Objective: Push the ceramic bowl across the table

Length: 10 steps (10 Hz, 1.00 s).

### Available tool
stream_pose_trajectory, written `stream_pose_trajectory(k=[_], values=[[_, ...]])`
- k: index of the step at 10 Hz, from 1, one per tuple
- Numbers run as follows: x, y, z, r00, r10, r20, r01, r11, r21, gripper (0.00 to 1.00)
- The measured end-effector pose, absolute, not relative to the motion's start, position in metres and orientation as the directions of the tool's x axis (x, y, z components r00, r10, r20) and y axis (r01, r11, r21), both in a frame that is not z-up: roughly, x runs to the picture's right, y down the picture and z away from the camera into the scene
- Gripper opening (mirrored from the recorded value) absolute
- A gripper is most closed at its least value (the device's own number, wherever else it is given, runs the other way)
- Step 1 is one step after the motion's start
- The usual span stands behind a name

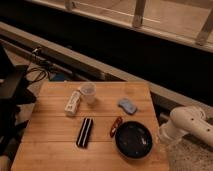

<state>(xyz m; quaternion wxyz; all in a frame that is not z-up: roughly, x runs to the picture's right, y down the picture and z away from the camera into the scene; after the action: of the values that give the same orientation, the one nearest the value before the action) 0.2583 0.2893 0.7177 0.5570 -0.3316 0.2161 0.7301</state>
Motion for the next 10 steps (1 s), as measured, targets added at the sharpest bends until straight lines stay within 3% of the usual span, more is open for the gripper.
stream_pose_trajectory(k=[5, 10], values=[[0.216, 0.291, 0.721, -0.074, 0.670, -0.739, -0.951, -0.269, -0.149, 0.00], [0.240, 0.271, 0.703, -0.099, 0.710, -0.697, -0.940, -0.296, -0.168, 0.00]])
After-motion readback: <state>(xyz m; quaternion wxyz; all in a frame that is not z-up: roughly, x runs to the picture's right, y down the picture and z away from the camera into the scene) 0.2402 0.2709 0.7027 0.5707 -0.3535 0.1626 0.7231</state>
